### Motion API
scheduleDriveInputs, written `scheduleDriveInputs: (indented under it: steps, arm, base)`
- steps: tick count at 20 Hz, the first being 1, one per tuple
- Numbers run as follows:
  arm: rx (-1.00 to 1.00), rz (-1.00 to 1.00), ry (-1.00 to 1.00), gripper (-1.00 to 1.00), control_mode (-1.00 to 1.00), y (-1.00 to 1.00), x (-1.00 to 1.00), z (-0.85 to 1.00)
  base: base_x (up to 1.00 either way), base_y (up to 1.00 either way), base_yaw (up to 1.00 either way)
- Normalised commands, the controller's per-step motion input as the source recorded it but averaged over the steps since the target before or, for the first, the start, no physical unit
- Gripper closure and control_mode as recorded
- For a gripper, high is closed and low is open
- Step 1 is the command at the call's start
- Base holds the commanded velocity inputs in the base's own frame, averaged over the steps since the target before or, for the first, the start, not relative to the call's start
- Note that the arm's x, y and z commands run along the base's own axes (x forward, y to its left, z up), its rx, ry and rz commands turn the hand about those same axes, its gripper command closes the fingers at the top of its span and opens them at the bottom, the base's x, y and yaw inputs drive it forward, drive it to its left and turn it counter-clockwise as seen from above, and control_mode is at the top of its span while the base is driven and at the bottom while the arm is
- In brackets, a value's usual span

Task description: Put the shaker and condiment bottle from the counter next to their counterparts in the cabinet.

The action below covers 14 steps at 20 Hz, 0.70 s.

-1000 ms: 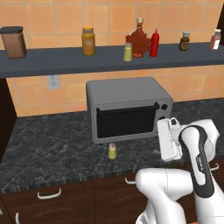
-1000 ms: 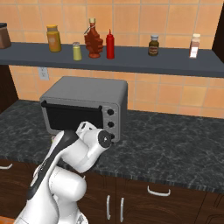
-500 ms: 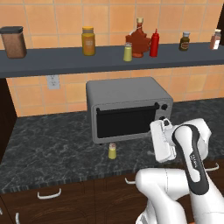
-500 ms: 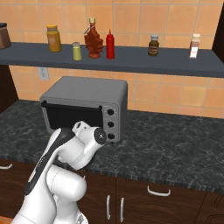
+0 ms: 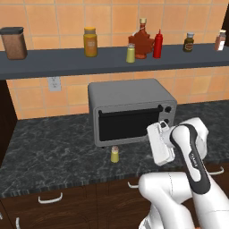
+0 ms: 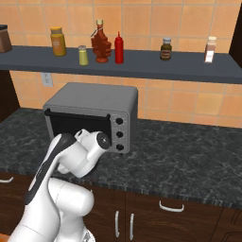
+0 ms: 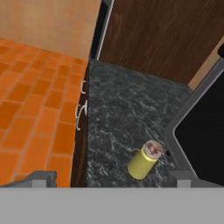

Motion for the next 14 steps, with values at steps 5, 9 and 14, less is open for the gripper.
scheduleDriveInputs:
  steps: [5, 9, 14]
  arm:
    - [0.02, 0.00, 0.06, -1.00, -1.00, 0.28, -0.04, -0.28]
    - [0.04, 0.00, 0.03, -1.00, -1.00, 0.17, -0.01, -0.22]
    - [0.08, -0.03, 0.05, -1.00, -1.00, 0.01, 0.00, -0.25]
  base:
    - [0.00, 0.00, 0.00]
    - [0.00, 0.00, 0.00]
    - [0.00, 0.00, 0.00]
